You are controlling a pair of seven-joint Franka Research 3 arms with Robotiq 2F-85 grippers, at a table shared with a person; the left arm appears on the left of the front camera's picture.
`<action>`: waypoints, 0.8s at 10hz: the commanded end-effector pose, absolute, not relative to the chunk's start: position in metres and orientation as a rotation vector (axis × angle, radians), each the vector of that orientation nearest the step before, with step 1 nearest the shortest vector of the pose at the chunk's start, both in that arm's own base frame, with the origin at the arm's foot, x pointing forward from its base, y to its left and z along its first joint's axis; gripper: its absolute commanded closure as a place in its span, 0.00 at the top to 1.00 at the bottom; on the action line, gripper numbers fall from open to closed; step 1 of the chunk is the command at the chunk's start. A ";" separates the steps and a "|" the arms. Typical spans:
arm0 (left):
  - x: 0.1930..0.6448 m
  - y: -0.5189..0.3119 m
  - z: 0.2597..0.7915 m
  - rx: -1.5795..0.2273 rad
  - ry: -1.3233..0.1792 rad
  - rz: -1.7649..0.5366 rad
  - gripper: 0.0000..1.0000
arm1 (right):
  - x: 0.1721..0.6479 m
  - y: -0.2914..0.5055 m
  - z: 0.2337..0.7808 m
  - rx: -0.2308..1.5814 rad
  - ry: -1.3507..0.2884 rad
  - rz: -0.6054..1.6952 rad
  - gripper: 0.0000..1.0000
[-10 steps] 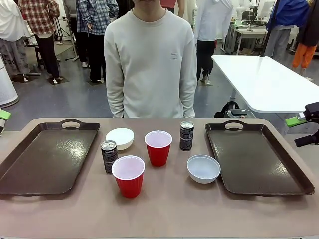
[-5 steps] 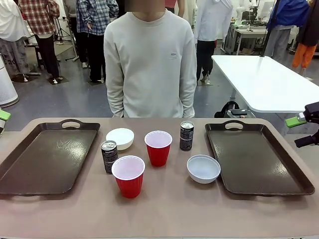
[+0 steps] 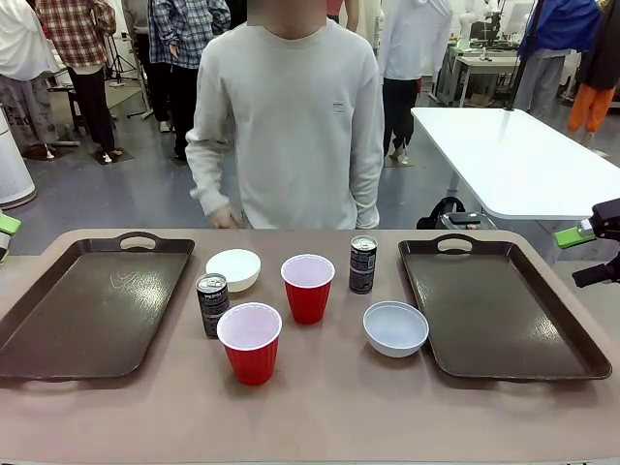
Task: Prepare tableware on both trays.
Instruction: Pick up a Picnic Bowl from the table and place it on a Handle tray.
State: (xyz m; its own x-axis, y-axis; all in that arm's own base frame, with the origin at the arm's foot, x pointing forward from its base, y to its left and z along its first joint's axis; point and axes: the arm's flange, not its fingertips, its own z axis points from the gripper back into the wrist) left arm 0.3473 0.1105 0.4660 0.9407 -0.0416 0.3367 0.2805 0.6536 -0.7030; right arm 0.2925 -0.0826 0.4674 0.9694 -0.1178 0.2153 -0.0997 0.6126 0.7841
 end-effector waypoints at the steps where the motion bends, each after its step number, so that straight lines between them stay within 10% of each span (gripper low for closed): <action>1: 0.348 0.112 0.465 -0.859 -0.313 -0.192 1.00 | 0.294 -0.083 0.466 0.930 -0.261 -0.007 1.00; 8: 0.348 0.112 0.465 -0.859 -0.313 -0.192 1.00 | 0.362 0.028 0.542 0.507 -0.013 0.066 1.00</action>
